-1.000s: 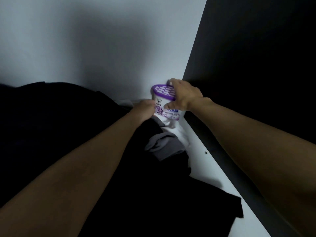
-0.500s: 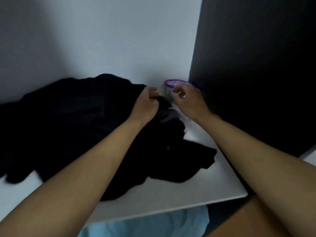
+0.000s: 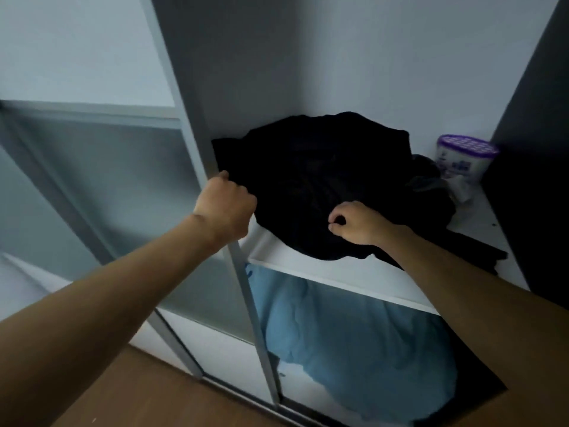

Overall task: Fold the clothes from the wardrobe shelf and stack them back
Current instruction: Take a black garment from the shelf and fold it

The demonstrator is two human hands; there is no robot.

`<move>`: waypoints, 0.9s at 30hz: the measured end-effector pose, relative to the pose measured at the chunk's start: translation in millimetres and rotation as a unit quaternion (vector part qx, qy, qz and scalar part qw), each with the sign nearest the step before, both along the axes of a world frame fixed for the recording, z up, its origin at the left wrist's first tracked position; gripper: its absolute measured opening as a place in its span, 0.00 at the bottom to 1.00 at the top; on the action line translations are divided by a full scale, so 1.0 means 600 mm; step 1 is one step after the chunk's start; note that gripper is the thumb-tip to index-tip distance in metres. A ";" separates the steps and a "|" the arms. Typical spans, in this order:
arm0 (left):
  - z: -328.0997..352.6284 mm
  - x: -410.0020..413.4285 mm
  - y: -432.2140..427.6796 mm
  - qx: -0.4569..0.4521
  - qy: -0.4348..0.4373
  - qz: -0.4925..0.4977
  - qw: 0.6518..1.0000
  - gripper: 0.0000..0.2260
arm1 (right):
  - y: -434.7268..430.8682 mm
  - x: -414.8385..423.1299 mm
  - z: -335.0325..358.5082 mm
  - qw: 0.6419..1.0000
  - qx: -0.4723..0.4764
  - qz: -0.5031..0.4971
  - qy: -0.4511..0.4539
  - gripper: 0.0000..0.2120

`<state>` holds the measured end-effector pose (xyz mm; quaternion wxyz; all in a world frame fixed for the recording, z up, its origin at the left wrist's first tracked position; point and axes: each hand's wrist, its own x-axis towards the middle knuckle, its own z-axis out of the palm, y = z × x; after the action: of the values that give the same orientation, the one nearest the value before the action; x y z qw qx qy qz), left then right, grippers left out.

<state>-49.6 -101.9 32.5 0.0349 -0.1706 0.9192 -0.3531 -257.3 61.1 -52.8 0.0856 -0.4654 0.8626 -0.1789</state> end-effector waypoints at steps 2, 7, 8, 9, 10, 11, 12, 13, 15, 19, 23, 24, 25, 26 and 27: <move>-0.013 0.004 -0.017 -0.065 -0.020 -0.037 0.997 0.11 | -0.012 0.008 0.002 0.999 0.028 -0.025 0.012 0.11; -0.038 -0.001 -0.054 -0.104 0.021 -0.095 0.990 0.11 | -0.040 0.011 0.034 0.993 -0.048 -0.109 0.003 0.08; -0.041 0.000 -0.063 -0.100 0.026 -0.096 0.990 0.11 | -0.045 0.012 0.040 0.988 -0.087 -0.127 0.029 0.09; -0.043 0.003 -0.073 -0.100 0.033 -0.094 0.990 0.10 | -0.051 0.012 0.045 0.981 -0.124 -0.137 0.051 0.10; -0.042 0.007 -0.082 -0.103 0.040 -0.091 0.990 0.10 | -0.059 0.012 0.051 0.976 -0.150 -0.143 0.062 0.10; -0.041 0.011 -0.092 -0.108 0.047 -0.086 0.989 0.10 | -0.070 0.014 0.056 0.974 -0.165 -0.143 0.063 0.10; -0.040 0.016 -0.104 -0.111 0.049 -0.084 0.989 0.10 | -0.083 0.018 0.062 0.975 -0.168 -0.136 0.057 0.09; -0.040 0.021 -0.116 -0.111 0.046 -0.085 0.989 0.10 | -0.098 0.021 0.066 0.977 -0.167 -0.123 0.048 0.08; -0.039 0.032 -0.146 -0.104 0.035 -0.083 0.991 0.11 | -0.131 0.032 0.069 0.985 -0.146 -0.085 0.029 0.05; -0.036 0.058 -0.218 -0.106 0.031 -0.056 0.992 0.11 | -0.200 0.059 0.052 0.997 -0.066 -0.047 0.018 0.25; -0.048 0.081 -0.292 -0.088 0.004 -0.011 0.996 0.11 | -0.245 0.076 0.005 0.992 0.072 -0.097 0.041 0.36; -0.053 0.084 -0.311 -0.074 -0.005 -0.001 0.997 0.10 | -0.253 0.079 -0.005 0.986 0.111 -0.106 0.061 0.36; -0.057 0.086 -0.329 -0.059 -0.014 0.009 0.998 0.10 | -0.260 0.081 -0.012 0.979 0.147 -0.115 0.078 0.35; -0.060 0.087 -0.346 -0.046 -0.021 0.020 0.999 0.10 | -0.267 0.083 -0.012 0.972 0.176 -0.125 0.088 0.34; -0.060 0.089 -0.365 -0.037 -0.025 0.031 0.999 0.10 | -0.277 0.084 -0.008 0.967 0.193 -0.139 0.088 0.31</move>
<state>3.7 -320.6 -3.5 0.0620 -0.1913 0.8985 -0.3902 -206.7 -105.2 -57.8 0.0722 -0.3289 0.9413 0.0226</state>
